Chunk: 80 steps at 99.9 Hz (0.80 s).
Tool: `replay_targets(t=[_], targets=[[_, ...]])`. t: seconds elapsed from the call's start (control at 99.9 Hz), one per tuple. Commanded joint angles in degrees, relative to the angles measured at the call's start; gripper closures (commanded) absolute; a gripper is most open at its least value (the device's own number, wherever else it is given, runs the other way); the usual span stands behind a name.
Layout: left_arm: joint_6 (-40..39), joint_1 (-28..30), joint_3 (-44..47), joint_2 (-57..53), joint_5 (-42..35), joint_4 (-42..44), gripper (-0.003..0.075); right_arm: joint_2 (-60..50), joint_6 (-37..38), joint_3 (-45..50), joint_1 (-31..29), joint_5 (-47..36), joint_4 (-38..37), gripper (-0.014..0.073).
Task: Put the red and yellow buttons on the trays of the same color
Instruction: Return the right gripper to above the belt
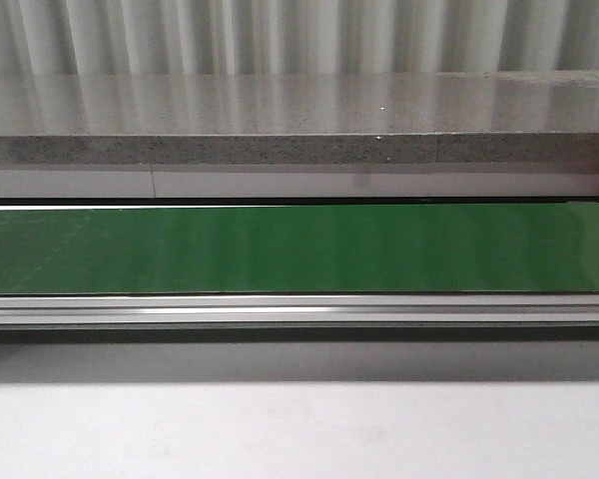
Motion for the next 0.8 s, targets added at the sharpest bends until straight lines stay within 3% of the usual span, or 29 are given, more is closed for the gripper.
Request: replay_targets(t=[0.0,0.1,0.22,0.29,0.46,0.57,0.791], targets=[[-0.03,-0.4,-1.5,0.13,-4.29,0.69,0.0708,-0.22,-0.5,-1.46,0.01,-2.74,0.65,0.0661],[-0.03,-0.4,-1.5,0.13,-4.29,0.69,0.0565,-0.22,-0.5,-1.46,0.01,-2.74,0.65,0.0661],[-0.03,-0.4,-1.5,0.13,-4.29,0.69,0.0291,-0.22,-0.5,-1.46,0.01,-2.74,0.65,0.0661],[-0.03,-0.4,-1.5,0.13,-4.49,0.69,0.0188,-0.22,-0.5,-1.46,0.01,-2.74,0.65,0.0661],[-0.51,-0.4,-1.5,0.13,-5.2,0.15,0.0166,-0.22,-0.5,-1.46,0.01,-2.74,0.65,0.0661],[-5.79,-0.28,-3.03,0.25,-5.48,0.7,0.0166,-0.22,-0.5,-1.46,0.01,-2.74,0.65,0.0661],[-17.34,-0.28,-12.18,5.66,4.04,11.24,0.0166,-0.16,-0.5,-1.46,0.01,-2.73,0.65,0.0661]])
